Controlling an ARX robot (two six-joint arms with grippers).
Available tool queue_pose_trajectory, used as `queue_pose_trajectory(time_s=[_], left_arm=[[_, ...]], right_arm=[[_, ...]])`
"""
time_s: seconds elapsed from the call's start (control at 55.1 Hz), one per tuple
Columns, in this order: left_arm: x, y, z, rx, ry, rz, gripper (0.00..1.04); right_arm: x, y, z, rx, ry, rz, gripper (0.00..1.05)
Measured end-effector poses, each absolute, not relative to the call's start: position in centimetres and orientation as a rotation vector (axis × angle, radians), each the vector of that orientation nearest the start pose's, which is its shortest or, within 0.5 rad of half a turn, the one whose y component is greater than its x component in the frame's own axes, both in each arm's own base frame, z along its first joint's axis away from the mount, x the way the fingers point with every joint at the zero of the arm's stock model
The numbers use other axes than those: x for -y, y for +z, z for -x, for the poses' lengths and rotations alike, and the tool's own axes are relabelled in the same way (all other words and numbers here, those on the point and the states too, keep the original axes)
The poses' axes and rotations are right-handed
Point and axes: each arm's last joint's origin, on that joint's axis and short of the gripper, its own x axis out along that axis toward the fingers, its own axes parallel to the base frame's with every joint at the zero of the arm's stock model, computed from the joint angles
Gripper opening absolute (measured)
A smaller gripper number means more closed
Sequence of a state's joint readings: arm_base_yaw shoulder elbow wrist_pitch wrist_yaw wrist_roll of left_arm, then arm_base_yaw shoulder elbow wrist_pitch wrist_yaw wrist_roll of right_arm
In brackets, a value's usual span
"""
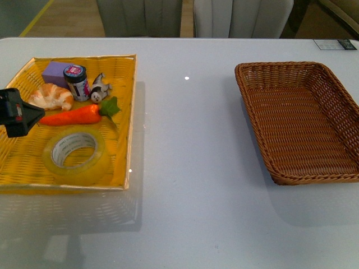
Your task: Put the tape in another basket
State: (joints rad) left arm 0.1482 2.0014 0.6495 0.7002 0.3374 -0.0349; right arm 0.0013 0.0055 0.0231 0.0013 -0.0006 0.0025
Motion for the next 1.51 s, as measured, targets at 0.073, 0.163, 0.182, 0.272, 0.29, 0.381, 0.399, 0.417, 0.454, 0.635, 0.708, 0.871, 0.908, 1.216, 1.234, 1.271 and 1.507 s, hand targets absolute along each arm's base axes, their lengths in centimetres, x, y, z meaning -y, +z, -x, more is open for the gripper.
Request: queue_pose_trajectory(time_s=[0.073, 0.163, 0.182, 0.272, 0.29, 0.381, 0.399, 0.417, 0.454, 0.635, 0.708, 0.871, 0.908, 1.216, 1.234, 1.271, 1.507], left_arm=[[-3.8, 4.9, -32.3, -0.664, -0.166, 0.176, 0.96], [-3.7, 3.7, -33.1, -0.696, -0.169, 0.158, 0.96], [-3.6, 3.4, -33.2, -0.702, -0.172, 0.154, 0.96], [-3.3, 2.3, -34.0, -0.731, -0.182, 0.130, 0.96], [-3.2, 2.1, -34.1, -0.737, -0.184, 0.126, 0.96], [-2.8, 1.1, -34.9, -0.764, -0.192, 0.112, 0.96], [-2.7, 0.9, -35.0, -0.769, -0.194, 0.112, 0.96], [-2.6, 0.7, -35.1, -0.772, -0.196, 0.112, 0.96], [-2.4, 0.3, -35.3, -0.783, -0.198, 0.111, 0.96], [-2.0, -0.9, -35.8, -0.817, -0.194, 0.102, 0.96], [-1.9, -1.2, -36.0, -0.824, -0.194, 0.100, 0.96], [-1.7, -1.3, -36.2, -0.823, -0.188, 0.093, 0.76], [-1.7, -1.3, -36.2, -0.823, -0.188, 0.094, 0.70], [-1.6, -0.4, -36.1, -0.813, -0.163, 0.181, 0.22], [-1.7, -0.2, -36.1, -0.809, -0.158, 0.186, 0.20], [-1.7, 0.2, -36.1, -0.801, -0.156, 0.203, 0.17], [-1.8, 4.5, -35.6, -0.695, -0.160, 0.266, 0.15]], right_arm=[[0.0, 17.1, -9.7, 0.019, 0.002, -0.002, 0.96], [0.0, 17.1, -9.7, 0.019, 0.002, -0.002, 0.96], [0.0, 17.1, -9.7, 0.019, 0.002, -0.002, 0.96], [0.0, 17.1, -9.7, 0.019, 0.002, -0.002, 0.96], [0.0, 17.1, -9.7, 0.019, 0.002, -0.002, 0.96], [0.0, 17.1, -9.7, 0.019, 0.002, -0.002, 0.96], [0.0, 17.1, -9.7, 0.019, 0.002, -0.002, 0.96], [0.0, 17.1, -9.7, 0.019, 0.002, -0.002, 0.96], [0.0, 17.1, -9.7, 0.019, 0.002, -0.002, 0.96], [0.0, 17.1, -9.7, 0.019, 0.002, -0.002, 0.96], [0.0, 17.1, -9.7, 0.019, 0.002, -0.002, 0.96], [0.0, 17.1, -9.7, 0.019, 0.002, -0.002, 0.96], [0.0, 17.1, -9.7, 0.019, 0.002, -0.002, 0.96], [0.0, 17.1, -9.7, 0.019, 0.002, -0.002, 0.96], [0.0, 17.1, -9.7, 0.019, 0.002, -0.002, 0.96], [0.0, 17.1, -9.7, 0.019, 0.002, -0.002, 0.96], [0.0, 17.1, -9.7, 0.019, 0.002, -0.002, 0.96]])
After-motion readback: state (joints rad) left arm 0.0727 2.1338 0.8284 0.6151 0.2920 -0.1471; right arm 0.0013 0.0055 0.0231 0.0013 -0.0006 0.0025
